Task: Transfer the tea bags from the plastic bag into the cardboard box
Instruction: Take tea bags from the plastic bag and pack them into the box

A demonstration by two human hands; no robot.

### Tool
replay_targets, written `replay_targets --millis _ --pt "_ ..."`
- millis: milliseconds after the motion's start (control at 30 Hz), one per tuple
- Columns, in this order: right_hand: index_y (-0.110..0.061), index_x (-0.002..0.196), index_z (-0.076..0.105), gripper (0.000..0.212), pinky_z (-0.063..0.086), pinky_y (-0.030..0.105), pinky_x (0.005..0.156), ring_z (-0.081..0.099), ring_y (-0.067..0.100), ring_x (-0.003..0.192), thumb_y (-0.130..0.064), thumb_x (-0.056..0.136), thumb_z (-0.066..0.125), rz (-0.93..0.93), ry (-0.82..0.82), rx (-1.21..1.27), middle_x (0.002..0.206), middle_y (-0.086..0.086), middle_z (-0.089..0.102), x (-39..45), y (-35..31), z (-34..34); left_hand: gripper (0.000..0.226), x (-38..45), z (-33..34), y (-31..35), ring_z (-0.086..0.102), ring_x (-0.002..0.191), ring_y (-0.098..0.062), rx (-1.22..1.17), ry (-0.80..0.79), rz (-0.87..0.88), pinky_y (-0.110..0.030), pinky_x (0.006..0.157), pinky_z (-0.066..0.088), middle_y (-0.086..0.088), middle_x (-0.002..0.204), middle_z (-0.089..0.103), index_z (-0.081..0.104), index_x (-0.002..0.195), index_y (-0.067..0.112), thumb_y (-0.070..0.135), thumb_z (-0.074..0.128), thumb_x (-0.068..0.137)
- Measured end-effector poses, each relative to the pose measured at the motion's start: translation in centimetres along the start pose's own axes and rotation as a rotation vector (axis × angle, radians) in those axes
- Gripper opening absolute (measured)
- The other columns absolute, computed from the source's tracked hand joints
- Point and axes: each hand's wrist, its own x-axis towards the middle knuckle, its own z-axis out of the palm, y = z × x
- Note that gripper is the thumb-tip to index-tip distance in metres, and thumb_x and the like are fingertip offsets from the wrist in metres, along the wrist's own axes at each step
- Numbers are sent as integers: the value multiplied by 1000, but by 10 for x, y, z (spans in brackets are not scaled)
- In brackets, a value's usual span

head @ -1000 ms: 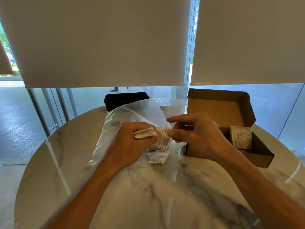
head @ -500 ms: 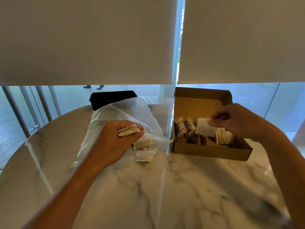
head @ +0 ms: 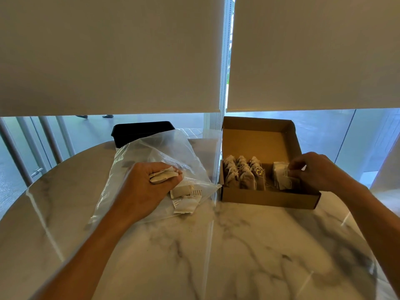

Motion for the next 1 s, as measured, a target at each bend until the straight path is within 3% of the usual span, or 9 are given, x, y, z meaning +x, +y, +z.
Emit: replay_targets --millis 167,333,400,500,633,900,1000 --pt "-10 111 69 23 42 24 80 53 15 84 -10 89 62 -37 17 2 110 9 68 -1 6 0 5 0 0 -1 63 61 0 15 3 6 -13 62 47 18 69 70 75 81 27 23 74 79" --pt "-17 123 59 45 43 21 69 54 15 80 -11 80 71 -33 -100 -25 113 6 61 2 10 0 5 0 0 0 64 64 -2 36 4 19 -12 62 47 18 72 70 75 80 30 25 73 79" --pt "-21 125 56 51 48 24 74 54 18 86 -16 78 74 -44 -108 -38 113 4 58 5 13 4 7 0 0 0 65 65 -2 42 1 21 -10 61 46 20 73 70 74 80 32 25 73 80" --pt "-24 132 48 55 42 21 83 48 18 98 -24 82 72 -32 -112 -72 121 4 49 6 13 8 8 0 0 1 65 67 -3 47 -4 24 -10 61 46 20 75 70 73 80 34 26 72 80" --pt "-29 133 44 57 45 34 95 49 31 117 -29 83 70 -2 -98 -138 135 10 42 8 10 14 6 0 -1 0 65 65 -4 40 -7 17 -12 61 47 18 72 70 74 81 31 26 72 80" --pt "-27 131 46 57 46 37 94 48 32 117 -29 81 73 -11 -71 -132 133 10 43 7 10 16 6 0 0 3 63 61 -3 29 -4 13 -12 59 46 15 70 70 75 79 28 23 73 80" --pt "-27 133 45 62 48 32 85 51 27 101 -28 79 75 4 -64 -95 128 10 43 5 7 8 9 -1 -1 4 63 61 0 14 -2 6 -10 59 45 18 71 70 74 78 29 21 74 79"
